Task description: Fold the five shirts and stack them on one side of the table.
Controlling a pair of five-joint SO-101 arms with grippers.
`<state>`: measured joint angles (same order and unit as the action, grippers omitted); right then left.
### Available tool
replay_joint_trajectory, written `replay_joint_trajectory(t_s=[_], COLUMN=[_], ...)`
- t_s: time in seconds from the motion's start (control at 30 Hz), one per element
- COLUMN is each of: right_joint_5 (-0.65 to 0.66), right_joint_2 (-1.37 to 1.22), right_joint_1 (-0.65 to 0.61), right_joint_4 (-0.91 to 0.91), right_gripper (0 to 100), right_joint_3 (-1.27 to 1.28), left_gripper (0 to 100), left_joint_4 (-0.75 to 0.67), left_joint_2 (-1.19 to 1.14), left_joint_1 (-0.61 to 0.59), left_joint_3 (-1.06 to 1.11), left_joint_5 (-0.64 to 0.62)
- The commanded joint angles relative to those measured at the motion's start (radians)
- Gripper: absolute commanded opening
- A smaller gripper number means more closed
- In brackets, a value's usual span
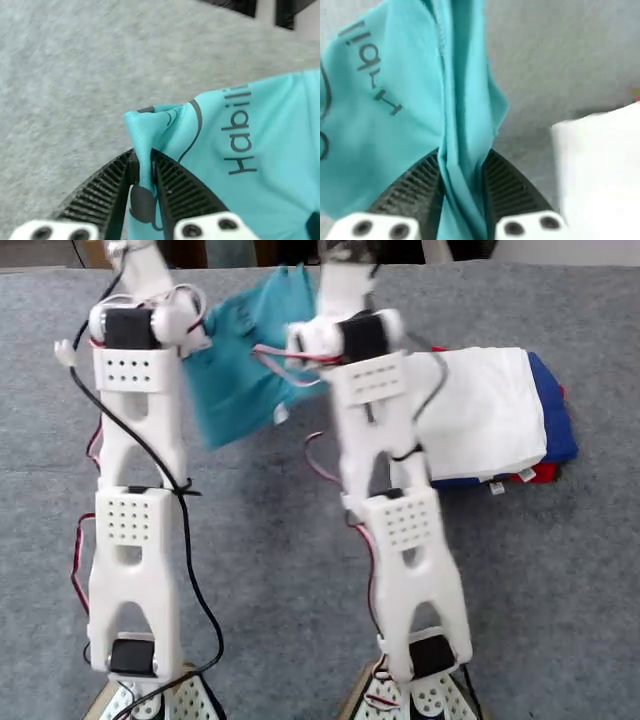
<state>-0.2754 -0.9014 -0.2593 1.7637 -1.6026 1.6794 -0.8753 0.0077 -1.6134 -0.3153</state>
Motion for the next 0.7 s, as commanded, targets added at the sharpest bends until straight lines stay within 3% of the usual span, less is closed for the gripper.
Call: replay_joint_trajectory(t_s=[0.0,0.13,0.43,0.67], right_joint_5=[0.061,0.109,0.199,0.298], right_joint_2=[0.189,0.363,0.812,0.908], right_joint_1=[0.097,0.222,0.465,0.651], right_joint_4=[0.003,0.003,-0.011,-0.218], right_gripper=[2.1,1.4,1.4,1.4], right_joint_3=[0.005,0.183,0.889,1.152], left_gripper=[3,3,3,3], left_joint_4=[-0.057,-0.143,-0.287,-0.549], left_joint_2=[0.103,0.11,0.064,-0.118], left_joint_1=[0.079,0.159,0.398,0.527], left_joint_3=[-0.05,-0.05,-0.048,-0.048], left_joint_5=[0.002,-0.052,-0.055,-0.06])
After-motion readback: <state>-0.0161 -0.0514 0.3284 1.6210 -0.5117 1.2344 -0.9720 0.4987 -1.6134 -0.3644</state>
